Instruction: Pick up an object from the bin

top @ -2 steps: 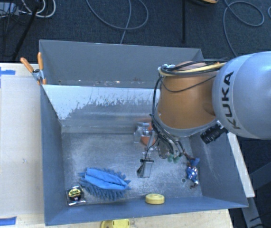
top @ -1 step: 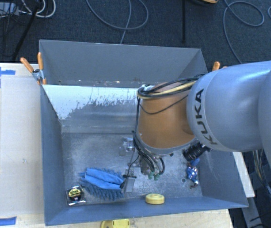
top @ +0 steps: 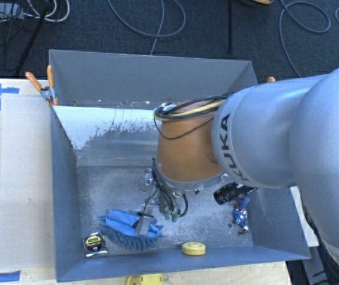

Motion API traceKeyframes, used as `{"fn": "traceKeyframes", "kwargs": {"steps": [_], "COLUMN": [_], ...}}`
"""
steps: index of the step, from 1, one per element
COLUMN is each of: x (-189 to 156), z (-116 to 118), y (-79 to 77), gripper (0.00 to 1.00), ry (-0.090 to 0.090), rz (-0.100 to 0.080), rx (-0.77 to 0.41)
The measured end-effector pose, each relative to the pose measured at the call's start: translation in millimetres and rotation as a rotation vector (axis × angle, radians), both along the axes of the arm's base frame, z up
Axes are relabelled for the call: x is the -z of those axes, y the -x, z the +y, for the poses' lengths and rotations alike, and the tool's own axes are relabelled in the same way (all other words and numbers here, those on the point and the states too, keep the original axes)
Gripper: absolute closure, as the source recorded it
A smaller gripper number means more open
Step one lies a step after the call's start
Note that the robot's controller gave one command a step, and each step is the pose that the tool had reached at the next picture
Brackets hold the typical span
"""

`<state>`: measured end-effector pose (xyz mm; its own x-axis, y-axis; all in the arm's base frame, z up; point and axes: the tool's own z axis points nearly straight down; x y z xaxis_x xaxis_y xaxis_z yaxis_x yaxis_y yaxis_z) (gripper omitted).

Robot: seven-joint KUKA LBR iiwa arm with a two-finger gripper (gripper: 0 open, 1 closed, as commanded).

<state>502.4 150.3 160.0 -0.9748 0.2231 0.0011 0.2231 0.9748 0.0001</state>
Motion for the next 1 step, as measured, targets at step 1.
{"fn": "traceKeyframes", "kwargs": {"steps": [1], "x": [31.1], "z": [38.4], "y": [3.6], "gripper": [0.0], "ry": [0.001], "rz": [0.001], "rx": [-0.006]}}
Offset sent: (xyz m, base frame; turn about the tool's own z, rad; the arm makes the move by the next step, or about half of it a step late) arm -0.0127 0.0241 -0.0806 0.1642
